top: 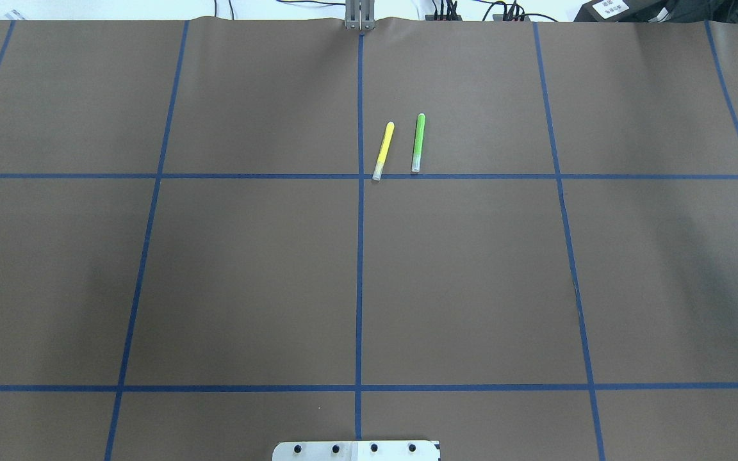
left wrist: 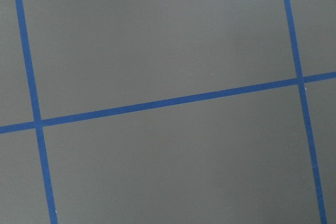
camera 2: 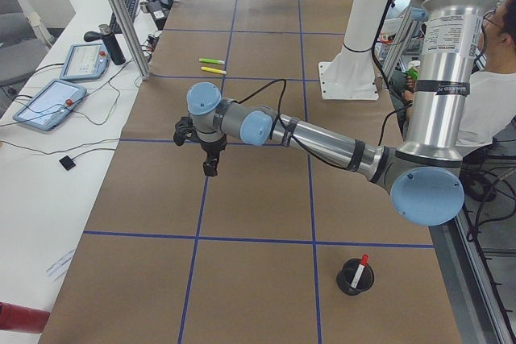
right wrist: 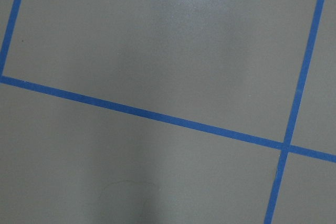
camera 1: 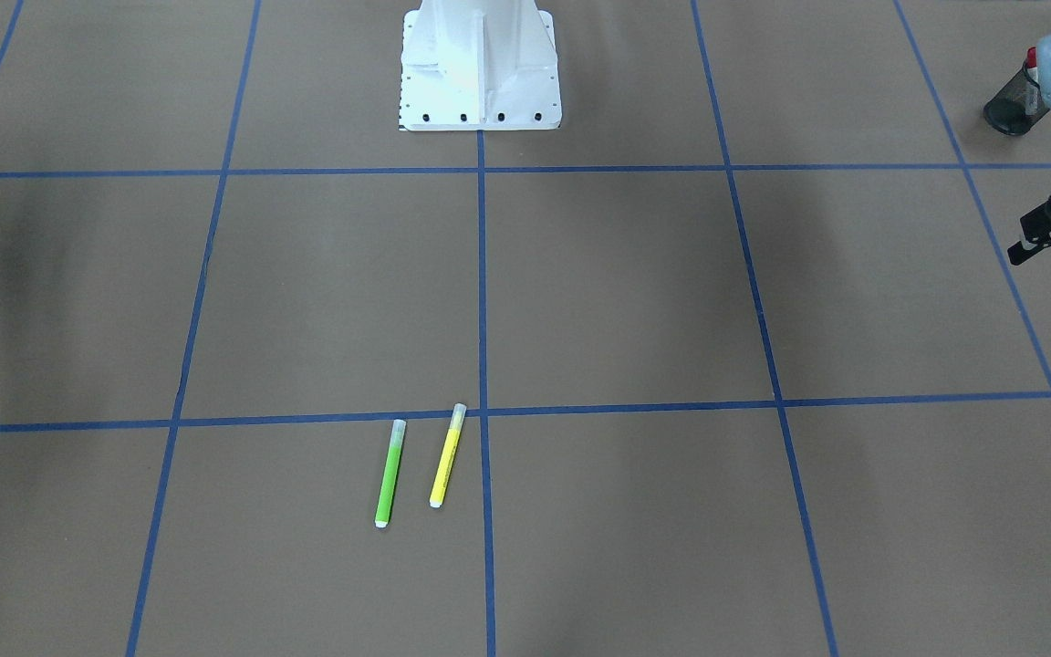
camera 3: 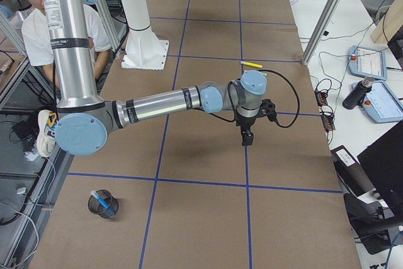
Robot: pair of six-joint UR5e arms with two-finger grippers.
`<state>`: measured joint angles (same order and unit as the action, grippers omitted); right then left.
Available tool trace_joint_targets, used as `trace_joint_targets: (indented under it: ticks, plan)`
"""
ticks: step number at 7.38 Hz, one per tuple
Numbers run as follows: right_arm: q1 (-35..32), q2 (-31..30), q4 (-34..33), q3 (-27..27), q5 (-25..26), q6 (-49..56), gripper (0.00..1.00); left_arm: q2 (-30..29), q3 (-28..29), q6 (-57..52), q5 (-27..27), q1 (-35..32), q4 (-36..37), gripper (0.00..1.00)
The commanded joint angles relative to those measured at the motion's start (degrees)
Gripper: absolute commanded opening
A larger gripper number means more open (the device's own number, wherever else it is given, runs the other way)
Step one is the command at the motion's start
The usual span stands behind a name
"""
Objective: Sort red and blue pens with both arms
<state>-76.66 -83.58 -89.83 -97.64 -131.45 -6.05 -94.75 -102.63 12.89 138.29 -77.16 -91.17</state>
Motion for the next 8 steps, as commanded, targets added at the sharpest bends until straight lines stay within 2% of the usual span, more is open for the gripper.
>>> trace_joint_targets:
  ticks: [1,8]
  plan:
    - [0.28,-0.09,0.01,0.08,-0.03,-0.10,1.00,0.00,0.15,0.03,-0.12,0.08,-0.14,1.00]
    - [0.81,-0.44,0.09,0.00,-0.21,-0.54,1.00,0.44,0.95,0.03,-0.47,0.08,-0.49,1.00]
